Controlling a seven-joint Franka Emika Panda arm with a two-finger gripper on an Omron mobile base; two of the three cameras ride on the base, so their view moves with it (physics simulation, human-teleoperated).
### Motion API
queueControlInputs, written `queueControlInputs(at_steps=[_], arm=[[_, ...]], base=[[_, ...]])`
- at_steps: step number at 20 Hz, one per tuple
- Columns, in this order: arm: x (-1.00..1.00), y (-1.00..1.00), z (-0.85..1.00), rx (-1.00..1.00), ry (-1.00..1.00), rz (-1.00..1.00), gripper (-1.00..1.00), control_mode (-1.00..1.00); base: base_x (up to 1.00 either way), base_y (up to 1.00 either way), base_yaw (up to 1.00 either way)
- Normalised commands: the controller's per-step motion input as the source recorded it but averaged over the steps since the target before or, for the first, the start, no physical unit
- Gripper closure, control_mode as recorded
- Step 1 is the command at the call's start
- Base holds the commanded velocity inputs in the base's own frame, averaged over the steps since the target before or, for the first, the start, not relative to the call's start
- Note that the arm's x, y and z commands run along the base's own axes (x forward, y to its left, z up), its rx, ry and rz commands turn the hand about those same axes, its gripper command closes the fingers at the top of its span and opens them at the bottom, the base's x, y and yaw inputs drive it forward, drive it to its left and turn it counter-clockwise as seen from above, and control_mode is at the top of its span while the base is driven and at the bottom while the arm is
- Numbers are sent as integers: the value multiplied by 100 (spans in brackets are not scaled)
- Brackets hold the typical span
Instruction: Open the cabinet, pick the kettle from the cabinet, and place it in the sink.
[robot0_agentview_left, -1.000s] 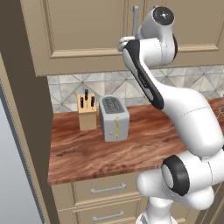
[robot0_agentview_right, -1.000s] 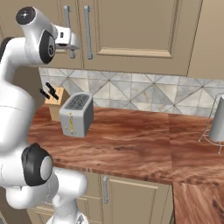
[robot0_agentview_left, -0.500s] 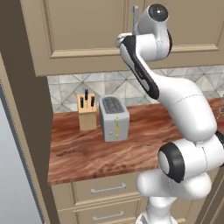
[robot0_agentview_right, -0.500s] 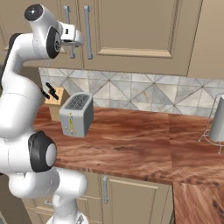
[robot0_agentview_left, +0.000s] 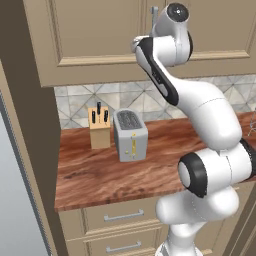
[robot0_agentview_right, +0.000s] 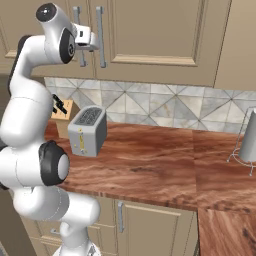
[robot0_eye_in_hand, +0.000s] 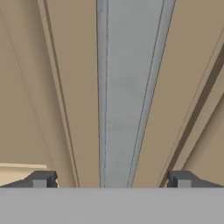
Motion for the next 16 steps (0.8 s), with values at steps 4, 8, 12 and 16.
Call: queueControlInputs(at_steps=[4, 8, 12, 16], arm=[[43, 0, -5, 1, 0, 0, 100, -100], [45, 0, -10, 2, 0, 0, 100, -100], [29, 0, -15, 5, 0, 0, 100, -100], [9, 1, -13, 12, 0, 0, 100, -100]], base=[[0, 0, 0], [0, 0, 0], [0, 0, 0], [0, 0, 0]])
